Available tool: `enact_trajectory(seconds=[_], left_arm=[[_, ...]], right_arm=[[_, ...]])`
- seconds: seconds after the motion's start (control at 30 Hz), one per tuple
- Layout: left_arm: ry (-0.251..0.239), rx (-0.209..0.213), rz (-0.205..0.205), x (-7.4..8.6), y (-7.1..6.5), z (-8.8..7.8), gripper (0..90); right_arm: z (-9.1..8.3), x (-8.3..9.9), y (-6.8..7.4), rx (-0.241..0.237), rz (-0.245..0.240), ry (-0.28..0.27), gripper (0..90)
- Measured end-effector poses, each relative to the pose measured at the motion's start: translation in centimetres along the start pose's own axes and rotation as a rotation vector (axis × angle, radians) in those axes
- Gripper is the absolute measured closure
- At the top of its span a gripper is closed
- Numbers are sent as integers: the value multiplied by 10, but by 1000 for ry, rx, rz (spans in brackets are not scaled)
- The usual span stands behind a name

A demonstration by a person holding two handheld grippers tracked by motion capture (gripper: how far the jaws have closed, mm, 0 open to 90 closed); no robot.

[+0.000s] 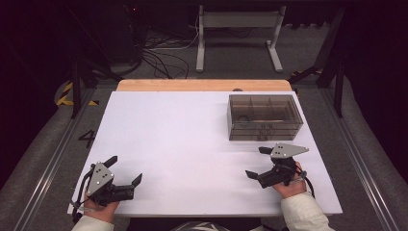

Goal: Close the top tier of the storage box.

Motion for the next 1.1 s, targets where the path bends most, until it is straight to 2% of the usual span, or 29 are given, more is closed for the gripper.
enact_trajectory(seconds=[0.13,0.23,0.3,0.43,0.6,0.73,1.1], left_arm=[[-2,-1,5,0,0,0,5],[1,3,7,1,0,1,5],[11,7,9,2,0,3,5],[17,10,11,3,1,4,5],[18,16,20,3,0,5,5],[17,27,22,2,-2,7,4],[18,24,15,3,-1,7,4]], right_arm=[[3,3,3,3,6,-5,0],[4,6,4,4,33,-24,0],[6,10,4,5,43,-17,0],[5,10,6,12,23,-24,0],[7,8,4,1,25,-40,0],[6,7,2,26,27,-43,0],[8,9,0,46,29,-24,0]])
Point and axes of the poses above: each handheld gripper's, and its own axes: z roughly forward along the jaws, x roughly out of its underside, y roughly to its left, the point moved 8 cm from there along z, roughly forward along the jaws, and after that the axes turned 1 degree about y, right-handed, at the moved point
